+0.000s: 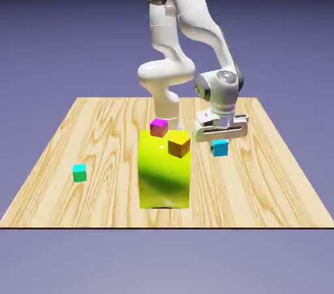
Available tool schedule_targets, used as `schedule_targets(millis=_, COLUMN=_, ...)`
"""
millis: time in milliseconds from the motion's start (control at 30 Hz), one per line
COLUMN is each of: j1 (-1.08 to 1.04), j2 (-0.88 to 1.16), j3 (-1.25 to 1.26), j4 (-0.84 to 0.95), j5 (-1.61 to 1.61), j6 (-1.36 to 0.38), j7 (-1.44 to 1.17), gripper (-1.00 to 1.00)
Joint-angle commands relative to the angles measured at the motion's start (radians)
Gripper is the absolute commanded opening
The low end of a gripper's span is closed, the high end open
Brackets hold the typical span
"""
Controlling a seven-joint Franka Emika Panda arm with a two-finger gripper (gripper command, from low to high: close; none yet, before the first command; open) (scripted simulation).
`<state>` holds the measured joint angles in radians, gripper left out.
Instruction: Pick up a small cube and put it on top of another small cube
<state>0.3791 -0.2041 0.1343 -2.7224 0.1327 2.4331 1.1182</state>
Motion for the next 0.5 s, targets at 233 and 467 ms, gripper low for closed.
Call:
schedule_targets(millis=233, j1=-0.29, j2=-0.014, j3=0.047, j4=0.282, j5=0.015, j6=-0.3, j7=0.193, gripper=-1.0)
schedule_targets(millis=467, j1=-0.544, j2=-0.026, j3=0.087, j4=0.529, j5=0.03, j6=-0.562, j7=0.361, gripper=-1.0)
